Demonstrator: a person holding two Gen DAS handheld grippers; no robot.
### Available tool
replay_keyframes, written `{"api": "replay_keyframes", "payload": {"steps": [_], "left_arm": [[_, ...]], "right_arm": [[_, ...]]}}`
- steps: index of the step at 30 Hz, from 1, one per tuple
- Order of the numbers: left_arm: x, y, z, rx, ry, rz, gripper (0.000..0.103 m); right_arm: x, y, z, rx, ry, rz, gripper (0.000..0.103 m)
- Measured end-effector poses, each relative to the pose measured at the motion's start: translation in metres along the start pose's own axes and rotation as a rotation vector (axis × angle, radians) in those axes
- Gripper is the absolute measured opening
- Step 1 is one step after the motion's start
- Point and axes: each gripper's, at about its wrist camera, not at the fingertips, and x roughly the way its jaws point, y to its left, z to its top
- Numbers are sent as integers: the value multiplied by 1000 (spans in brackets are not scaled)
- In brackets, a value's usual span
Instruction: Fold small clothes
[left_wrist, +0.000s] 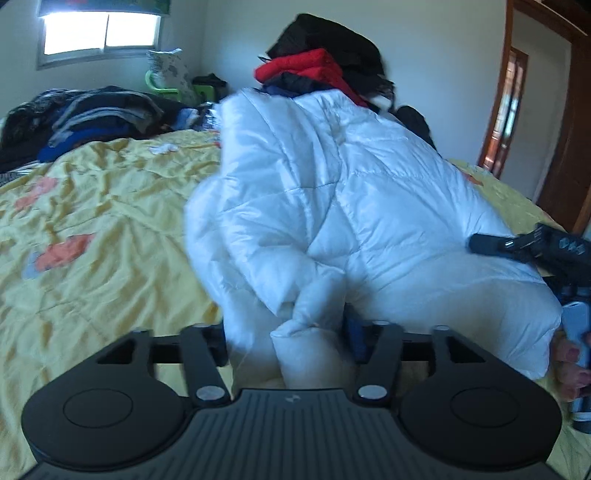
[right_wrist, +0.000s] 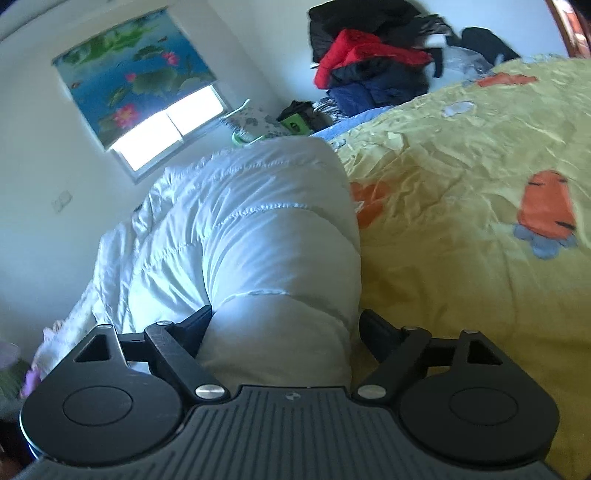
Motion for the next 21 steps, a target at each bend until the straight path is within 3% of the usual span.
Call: {"api": "replay_keyframes", "payload": {"steps": [3, 8, 10, 14, 17, 19, 21], "left_arm": [[-24, 2, -11, 3, -36, 22, 67], [-63, 0, -12, -36, -131, 99, 67], [-71, -8, -5, -36, -174, 123, 67], [-62, -27, 16, 4, -179, 154, 66], [-42, -36, 25, 40, -124, 181, 64], [-20, -34, 24, 54, -51, 238, 58], [-3, -21, 16, 12, 8, 239, 58]], "right_arm": [[-28, 3, -2, 50, -38, -1, 86], [-69, 25, 4, -100, -142, -83, 73], [-72, 36, 12, -155, -152, -111, 65], [-57, 55, 21, -200, -126, -124, 55], [-37, 69, 19, -242, -92, -138, 48], [-22, 73, 13, -254, -41, -140, 49], [-14, 81, 4, -322, -40, -177, 49]]}}
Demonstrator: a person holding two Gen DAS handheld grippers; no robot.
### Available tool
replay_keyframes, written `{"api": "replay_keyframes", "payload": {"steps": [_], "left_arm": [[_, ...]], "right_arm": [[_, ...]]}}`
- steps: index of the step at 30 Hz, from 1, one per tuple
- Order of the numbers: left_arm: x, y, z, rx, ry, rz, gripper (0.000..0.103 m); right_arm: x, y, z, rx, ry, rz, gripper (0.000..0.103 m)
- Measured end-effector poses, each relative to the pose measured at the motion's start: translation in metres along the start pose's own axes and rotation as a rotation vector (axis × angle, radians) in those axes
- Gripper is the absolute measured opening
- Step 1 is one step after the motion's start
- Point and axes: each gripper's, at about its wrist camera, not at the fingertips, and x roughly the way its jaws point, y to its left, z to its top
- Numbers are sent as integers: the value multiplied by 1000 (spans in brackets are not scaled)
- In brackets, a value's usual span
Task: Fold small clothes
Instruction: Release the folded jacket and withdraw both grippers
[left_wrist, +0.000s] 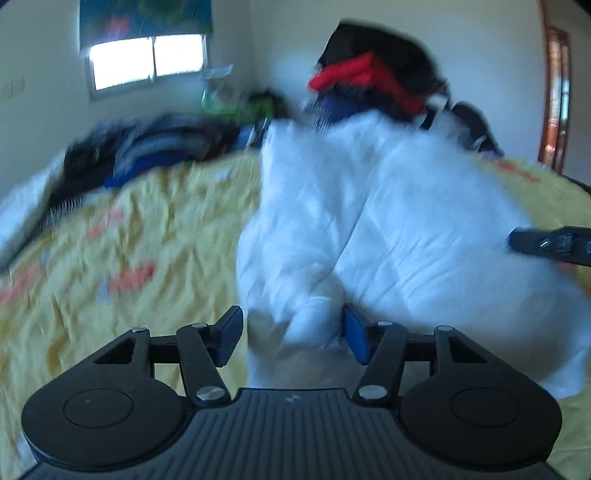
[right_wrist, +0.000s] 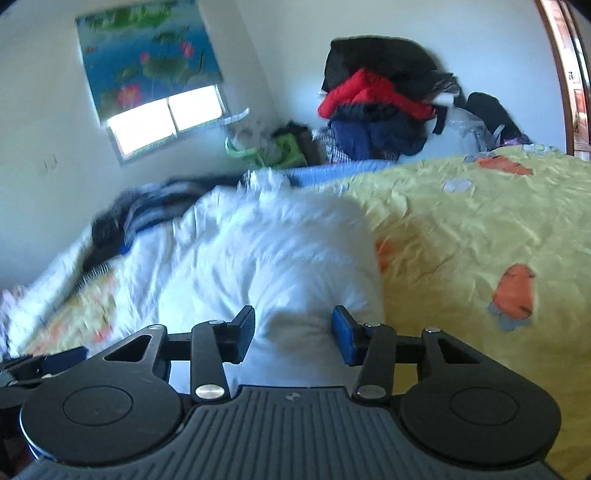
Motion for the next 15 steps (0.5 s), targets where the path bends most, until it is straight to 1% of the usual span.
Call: {"api": "replay_keyframes", "payload": {"steps": [2, 4, 6, 8, 10, 11, 12, 13, 15], "left_arm": [[7, 7, -9, -52, 20, -25, 59], [7, 11, -12, -76, 22, -43, 59], [1, 12, -11, -84, 30, -49, 59], [-9, 13, -12, -86, 34, -51, 59], [-23, 14, -16, -87, 29, -49, 62], [-29, 15, -17, -90, 28, -47, 64], [-35, 14, -17, -95, 25, -42, 71], [-43, 14, -19, -103, 21, -34, 78], [-58, 15, -25, -118, 12, -23, 80]], "right_arm": [[5, 11, -7, -90, 4, -15, 49], [7, 18, -11, -155, 4, -39, 50], [2, 20, -11, -175, -3, -46, 51], [-11, 19, -9, -142, -17, -39, 49], [-28, 18, -9, -91, -41, -32, 51], [-36, 19, -10, -76, -51, -33, 56], [-46, 20, -12, -62, -64, -33, 59], [-56, 22, -15, -53, -73, -37, 59], [-71, 28, -23, -45, -64, -46, 66]]}}
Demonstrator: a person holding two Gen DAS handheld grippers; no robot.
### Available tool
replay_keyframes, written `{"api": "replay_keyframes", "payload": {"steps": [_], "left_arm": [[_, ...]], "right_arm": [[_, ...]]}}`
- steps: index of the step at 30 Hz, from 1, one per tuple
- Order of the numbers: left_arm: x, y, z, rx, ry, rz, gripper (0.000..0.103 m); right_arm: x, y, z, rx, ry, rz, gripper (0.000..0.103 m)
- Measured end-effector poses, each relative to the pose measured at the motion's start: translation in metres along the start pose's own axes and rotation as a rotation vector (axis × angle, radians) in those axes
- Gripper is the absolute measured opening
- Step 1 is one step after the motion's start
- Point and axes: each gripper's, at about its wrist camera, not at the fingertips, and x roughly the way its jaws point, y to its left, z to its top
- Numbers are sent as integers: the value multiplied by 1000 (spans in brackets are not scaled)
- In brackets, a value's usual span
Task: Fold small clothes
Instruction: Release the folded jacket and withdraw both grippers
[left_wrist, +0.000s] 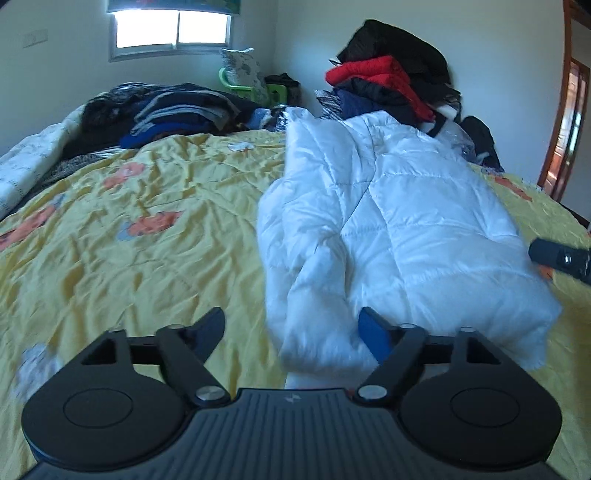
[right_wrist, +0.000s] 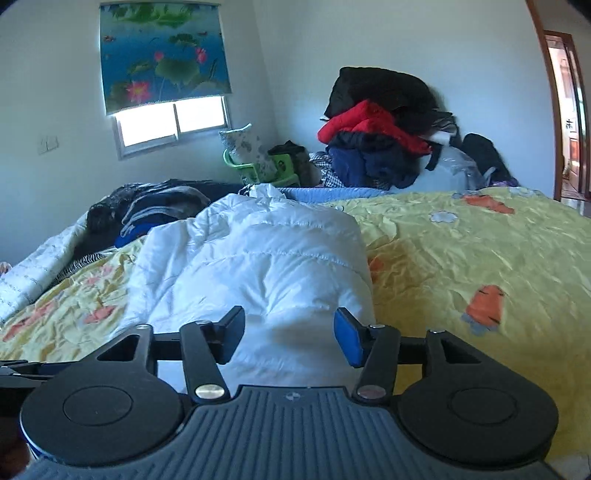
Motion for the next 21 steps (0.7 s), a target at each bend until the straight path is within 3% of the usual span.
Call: {"api": "replay_keyframes", "payload": {"steps": [4, 5, 7, 12, 21], "left_arm": [[-28, 2, -10, -7, -3, 9, 81], [-35, 2, -13, -1, -3, 13, 81], [-46, 1, -18, 9, -2, 38, 93], [-80, 0, -34, 13, -105, 73, 103], [-115, 2, -49, -3, -123, 27, 103]], "right_arm": [[-30, 9, -13, 13, 11, -1, 71], [-37, 12, -16, 15, 9, -5, 77], [-50, 17, -22, 16, -4, -10, 82], [-77, 29, -36, 9, -27, -45, 98], [-103, 36, -52, 40, -14, -90, 102]]}}
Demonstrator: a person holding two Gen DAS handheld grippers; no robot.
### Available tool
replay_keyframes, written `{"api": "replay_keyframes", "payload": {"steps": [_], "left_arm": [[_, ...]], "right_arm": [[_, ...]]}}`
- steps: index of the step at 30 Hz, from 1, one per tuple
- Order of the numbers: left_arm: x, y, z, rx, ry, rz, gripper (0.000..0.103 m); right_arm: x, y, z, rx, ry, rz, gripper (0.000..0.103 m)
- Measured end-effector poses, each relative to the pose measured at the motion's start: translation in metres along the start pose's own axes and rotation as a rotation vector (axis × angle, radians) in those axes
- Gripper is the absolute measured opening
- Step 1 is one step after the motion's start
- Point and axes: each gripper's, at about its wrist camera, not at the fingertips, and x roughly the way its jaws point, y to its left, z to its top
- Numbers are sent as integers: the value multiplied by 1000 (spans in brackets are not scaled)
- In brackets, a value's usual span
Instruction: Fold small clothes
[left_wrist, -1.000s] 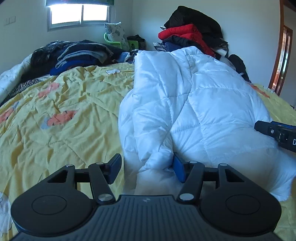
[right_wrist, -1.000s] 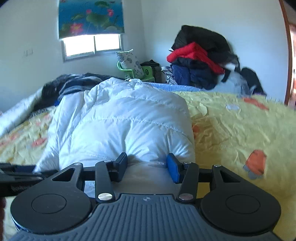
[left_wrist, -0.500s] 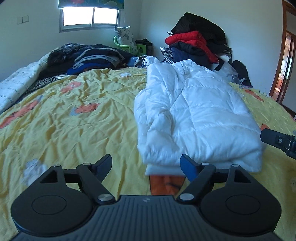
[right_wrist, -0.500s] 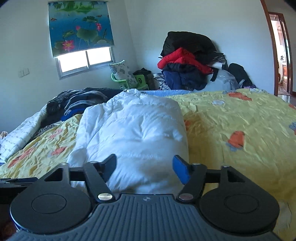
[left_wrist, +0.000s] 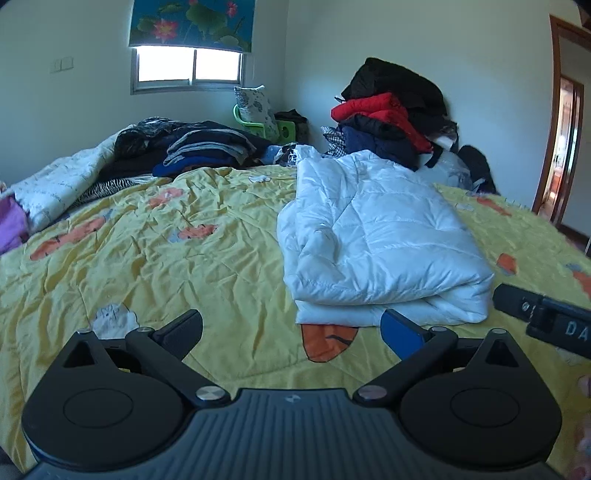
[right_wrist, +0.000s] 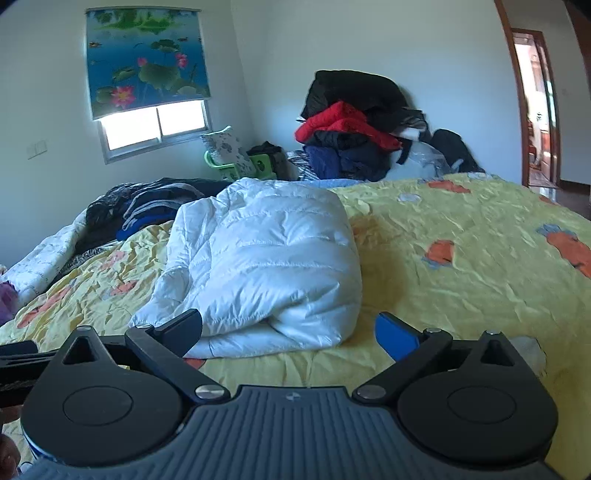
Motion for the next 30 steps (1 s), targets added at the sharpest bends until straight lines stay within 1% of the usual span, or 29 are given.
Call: {"api": "replay_keyframes", "payload": {"steps": [3, 8, 10, 12, 14, 18, 21, 25, 30], "left_arm": [[-11, 3, -4, -12, -24, 9, 103], [-25, 7, -11, -41, -72, 89, 103], [-25, 6, -11, -22, -56, 128, 103], [-25, 5, -11, 7, -31, 161, 103], [-28, 6, -12, 15, -42, 160, 103], [-36, 10, -14, -7, -60, 120, 103], [-39, 8, -15, 5, -60, 128, 103], [-41, 4, -17, 46, -72, 142, 103], [-40, 4, -16, 33, -56, 134, 103]], "right_arm": [[-4, 1, -2, -5, 6, -38, 103], [-9, -2, -9, -12, 21, -95, 103], [-10, -2, -12, -11, 34, -114, 103], [-12, -3, -14, -11, 44, -115, 103], [-15, -2, -16, -9, 49, -111, 103], [-24, 4, -18, -28, 29, -97, 103], [-28, 9, -18, -46, 6, -101, 103], [-33, 14, -19, -77, -25, -118, 103], [-33, 15, -20, -78, -23, -118, 103]]}}
